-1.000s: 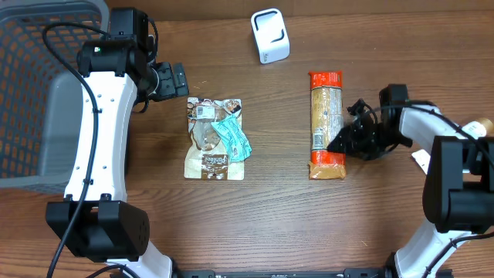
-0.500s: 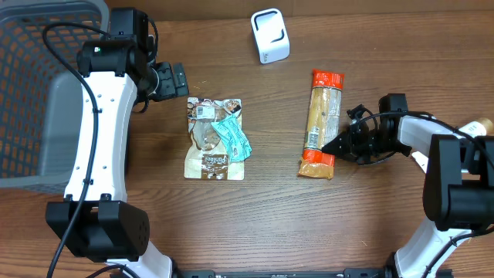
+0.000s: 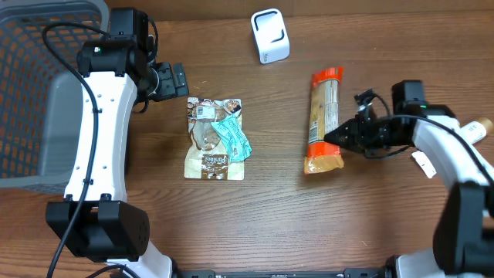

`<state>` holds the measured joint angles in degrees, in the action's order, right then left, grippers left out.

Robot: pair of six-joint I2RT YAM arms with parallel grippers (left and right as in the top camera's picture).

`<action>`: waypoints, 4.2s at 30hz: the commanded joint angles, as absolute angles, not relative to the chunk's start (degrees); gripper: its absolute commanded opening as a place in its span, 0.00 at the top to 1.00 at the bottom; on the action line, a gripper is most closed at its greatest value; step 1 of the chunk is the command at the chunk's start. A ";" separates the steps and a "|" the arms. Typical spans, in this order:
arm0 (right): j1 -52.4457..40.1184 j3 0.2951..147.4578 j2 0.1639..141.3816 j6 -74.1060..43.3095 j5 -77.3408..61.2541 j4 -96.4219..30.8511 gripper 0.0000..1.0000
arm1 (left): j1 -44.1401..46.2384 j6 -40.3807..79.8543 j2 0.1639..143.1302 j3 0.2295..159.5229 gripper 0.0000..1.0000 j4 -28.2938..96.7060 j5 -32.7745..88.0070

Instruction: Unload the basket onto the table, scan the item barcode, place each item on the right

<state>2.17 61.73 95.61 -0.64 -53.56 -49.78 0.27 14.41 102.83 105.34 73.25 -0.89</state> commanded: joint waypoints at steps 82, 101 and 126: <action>0.10 68.29 120.88 -2.50 -41.06 -39.20 0.96 | 0.40 13.28 103.07 105.03 0.00 73.21 -0.58; 5.58 78.08 101.27 9.58 -63.13 -58.89 0.96 | 0.40 13.28 103.07 105.03 0.00 73.21 -0.58; -24.32 104.27 96.57 -5.28 19.05 -49.47 0.96 | 0.40 13.28 103.07 105.03 0.00 73.21 -0.58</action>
<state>-20.51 102.48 94.02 -6.90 -5.69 -54.96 0.27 14.41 102.83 105.34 73.25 -0.89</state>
